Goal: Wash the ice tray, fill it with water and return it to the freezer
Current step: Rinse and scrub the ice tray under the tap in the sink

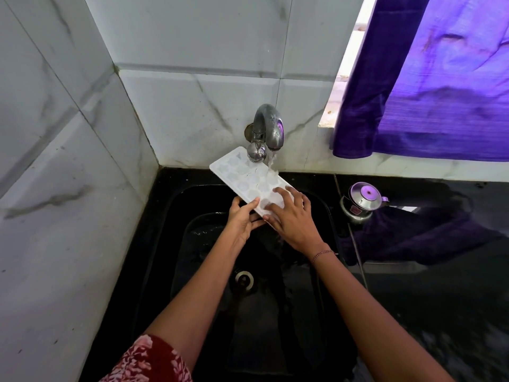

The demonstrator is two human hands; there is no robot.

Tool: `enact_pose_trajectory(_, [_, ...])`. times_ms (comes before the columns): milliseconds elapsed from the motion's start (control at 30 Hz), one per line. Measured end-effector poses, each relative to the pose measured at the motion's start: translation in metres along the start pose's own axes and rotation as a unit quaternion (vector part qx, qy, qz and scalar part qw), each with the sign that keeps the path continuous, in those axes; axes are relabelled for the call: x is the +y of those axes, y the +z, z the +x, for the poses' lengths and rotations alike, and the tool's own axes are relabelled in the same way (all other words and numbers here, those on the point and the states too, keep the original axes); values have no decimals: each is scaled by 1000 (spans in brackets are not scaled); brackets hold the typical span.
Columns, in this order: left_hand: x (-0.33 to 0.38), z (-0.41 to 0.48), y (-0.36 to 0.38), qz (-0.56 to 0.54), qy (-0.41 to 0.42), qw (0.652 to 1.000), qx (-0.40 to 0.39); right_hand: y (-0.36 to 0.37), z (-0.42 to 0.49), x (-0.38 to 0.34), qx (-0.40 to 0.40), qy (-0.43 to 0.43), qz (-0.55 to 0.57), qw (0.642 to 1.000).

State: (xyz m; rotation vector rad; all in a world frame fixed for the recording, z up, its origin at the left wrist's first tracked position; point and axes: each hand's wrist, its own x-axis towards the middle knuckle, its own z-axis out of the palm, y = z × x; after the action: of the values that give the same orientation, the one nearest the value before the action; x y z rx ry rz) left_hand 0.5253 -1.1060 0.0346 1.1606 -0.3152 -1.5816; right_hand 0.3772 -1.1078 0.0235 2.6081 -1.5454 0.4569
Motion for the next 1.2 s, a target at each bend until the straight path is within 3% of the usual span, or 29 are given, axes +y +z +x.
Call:
enact_pose_trajectory(467, [3,-1,-6,10,12,1000,5,4,1,-10,-20,-28,-15,999])
enact_pose_trajectory(733, [3,-7,-15,83,33,995,43,3,0,-23,-27,-48,-28,998])
enact_pose_trajectory(867, [-1,-8,-31,218,95,966,98,10,-8,-33,-93,-43,70,992])
enact_pose_trajectory(967, [-9,-16,-45,310,140,930,138,15,-12,-37,-89,-7,115,989])
enact_pose_trajectory(1200, [-26,-39,-62,386,152,898,147,28,-18,-39,-134,41,53,989])
